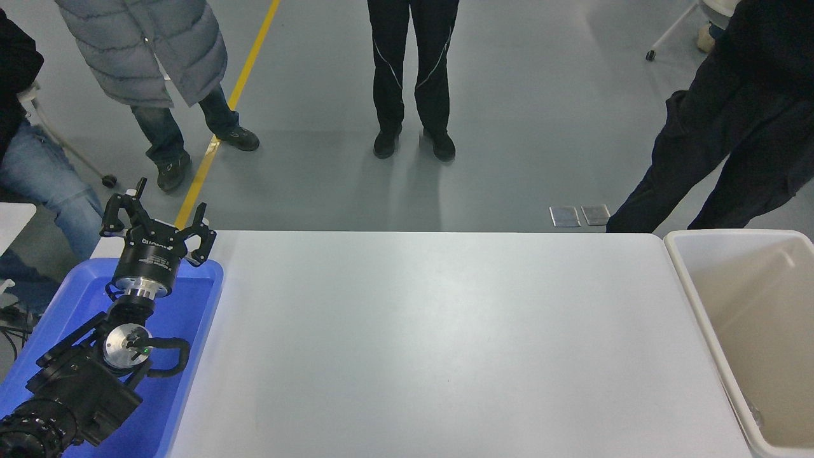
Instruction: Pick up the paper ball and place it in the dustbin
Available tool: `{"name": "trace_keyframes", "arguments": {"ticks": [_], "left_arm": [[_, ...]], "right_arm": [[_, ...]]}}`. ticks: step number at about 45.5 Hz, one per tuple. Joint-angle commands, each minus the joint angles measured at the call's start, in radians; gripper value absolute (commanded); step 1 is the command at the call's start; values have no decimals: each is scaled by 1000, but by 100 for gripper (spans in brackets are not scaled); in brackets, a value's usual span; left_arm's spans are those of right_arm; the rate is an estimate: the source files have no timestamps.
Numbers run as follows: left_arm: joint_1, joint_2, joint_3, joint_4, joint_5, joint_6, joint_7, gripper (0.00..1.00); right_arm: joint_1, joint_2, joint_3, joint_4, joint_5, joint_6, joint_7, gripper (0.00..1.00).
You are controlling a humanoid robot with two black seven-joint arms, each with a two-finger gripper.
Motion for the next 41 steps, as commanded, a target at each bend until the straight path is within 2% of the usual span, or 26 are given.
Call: {"name": "trace_keyframes", "arguments": {"ticks": [1, 10, 24, 41], "left_arm": [[0, 0, 0, -1, 1, 0, 0, 98], [0, 0, 0, -1, 1, 0, 0, 98], [0, 0, -2, 0, 1, -2, 0, 98], [0, 0, -2, 0, -1, -3, -1, 98]], "right_arm": [[-447, -2, 321, -312, -1, -132, -3, 0], [-668, 147, 429, -620, -2, -135, -3, 0], [-889, 355, 568, -924, -4, -157, -2, 0], [-943, 418, 568, -976, -11, -203, -3, 0]]}}
